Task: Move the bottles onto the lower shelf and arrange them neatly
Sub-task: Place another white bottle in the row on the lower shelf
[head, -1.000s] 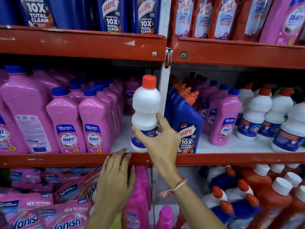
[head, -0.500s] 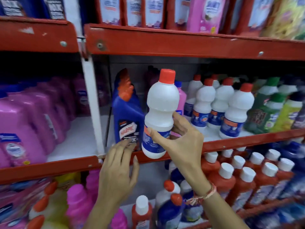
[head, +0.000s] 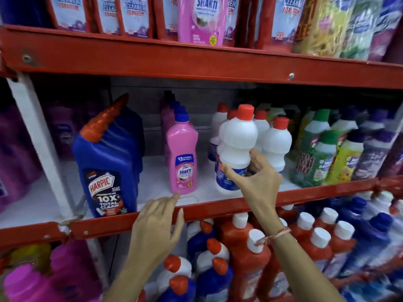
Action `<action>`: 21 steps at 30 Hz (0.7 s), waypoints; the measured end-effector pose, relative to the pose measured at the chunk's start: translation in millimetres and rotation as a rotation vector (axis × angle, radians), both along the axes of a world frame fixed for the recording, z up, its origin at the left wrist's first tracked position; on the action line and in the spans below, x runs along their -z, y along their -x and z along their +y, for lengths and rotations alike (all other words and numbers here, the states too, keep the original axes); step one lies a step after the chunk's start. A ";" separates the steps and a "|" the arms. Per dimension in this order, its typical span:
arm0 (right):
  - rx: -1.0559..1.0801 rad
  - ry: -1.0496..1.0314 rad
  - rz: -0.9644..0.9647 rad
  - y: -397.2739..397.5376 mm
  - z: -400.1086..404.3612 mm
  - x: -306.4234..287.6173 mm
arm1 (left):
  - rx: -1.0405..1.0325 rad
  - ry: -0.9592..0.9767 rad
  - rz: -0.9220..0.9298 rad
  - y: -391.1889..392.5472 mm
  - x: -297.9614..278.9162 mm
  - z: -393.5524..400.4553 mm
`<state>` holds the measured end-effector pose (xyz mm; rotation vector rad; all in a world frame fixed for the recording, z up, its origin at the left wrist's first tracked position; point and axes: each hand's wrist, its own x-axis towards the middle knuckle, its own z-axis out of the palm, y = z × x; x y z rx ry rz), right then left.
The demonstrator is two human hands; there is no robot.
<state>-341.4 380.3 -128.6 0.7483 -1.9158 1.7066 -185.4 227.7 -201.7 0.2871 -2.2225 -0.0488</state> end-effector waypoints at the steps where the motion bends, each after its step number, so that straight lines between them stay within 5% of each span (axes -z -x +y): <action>1: -0.005 -0.005 -0.006 8.0 0.8 3.0 | -0.017 -0.010 -0.001 0.9 -0.5 1.8; 21: -0.087 -0.120 -0.053 26.1 11.7 8.6 | -0.134 0.021 -0.032 -2.0 0.1 15.7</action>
